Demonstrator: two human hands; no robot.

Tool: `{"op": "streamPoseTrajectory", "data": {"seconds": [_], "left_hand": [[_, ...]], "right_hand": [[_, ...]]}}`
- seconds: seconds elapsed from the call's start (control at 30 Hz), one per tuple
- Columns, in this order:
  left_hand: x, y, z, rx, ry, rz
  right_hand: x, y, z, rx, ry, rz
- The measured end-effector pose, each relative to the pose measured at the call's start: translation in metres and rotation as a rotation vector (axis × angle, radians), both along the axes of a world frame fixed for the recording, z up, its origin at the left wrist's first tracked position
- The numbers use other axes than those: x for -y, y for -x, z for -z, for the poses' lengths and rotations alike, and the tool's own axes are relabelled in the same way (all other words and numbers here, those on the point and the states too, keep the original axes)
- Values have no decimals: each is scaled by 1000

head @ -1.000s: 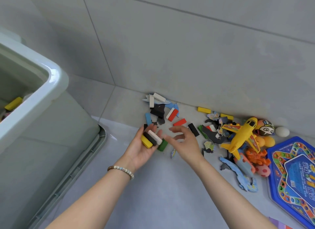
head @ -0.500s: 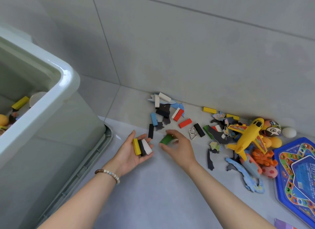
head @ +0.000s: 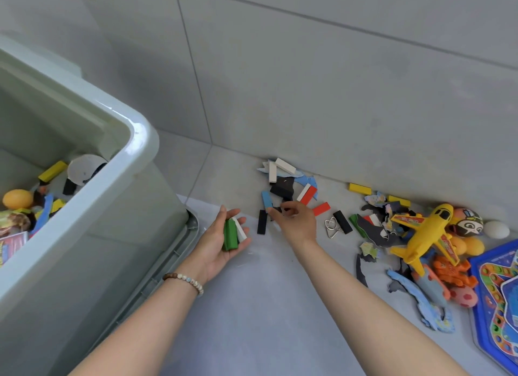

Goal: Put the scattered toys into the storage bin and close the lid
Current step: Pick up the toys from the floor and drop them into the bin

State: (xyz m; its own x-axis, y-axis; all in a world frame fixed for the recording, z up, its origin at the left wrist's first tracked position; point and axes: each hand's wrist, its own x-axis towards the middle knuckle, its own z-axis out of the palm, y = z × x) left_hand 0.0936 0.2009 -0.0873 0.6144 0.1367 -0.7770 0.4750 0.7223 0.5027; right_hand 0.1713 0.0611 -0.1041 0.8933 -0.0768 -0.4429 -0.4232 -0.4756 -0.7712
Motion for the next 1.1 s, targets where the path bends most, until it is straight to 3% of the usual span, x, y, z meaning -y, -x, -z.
{"op": "streamPoseTrajectory", "data": {"seconds": [0.27, 0.5, 0.63, 0.7, 0.8, 1.1], "left_hand": [[-3, -7, 2, 24, 80, -76], [-3, -12, 4, 26, 144, -97], [1, -15, 1, 48, 195, -70], [2, -16, 0, 48, 149, -66], [1, -14, 0, 15, 61, -45], [-10, -1, 5, -25, 67, -70]], "right_hand": [[-16, -6, 12, 9, 118, 33], [-13, -2, 0, -64, -91, 142], [-10, 15, -18, -82, -257, -137], [-5, 16, -15, -68, -217, -163], [3, 12, -1, -47, -103, -27], [-11, 22, 12, -64, 186, -33]]}}
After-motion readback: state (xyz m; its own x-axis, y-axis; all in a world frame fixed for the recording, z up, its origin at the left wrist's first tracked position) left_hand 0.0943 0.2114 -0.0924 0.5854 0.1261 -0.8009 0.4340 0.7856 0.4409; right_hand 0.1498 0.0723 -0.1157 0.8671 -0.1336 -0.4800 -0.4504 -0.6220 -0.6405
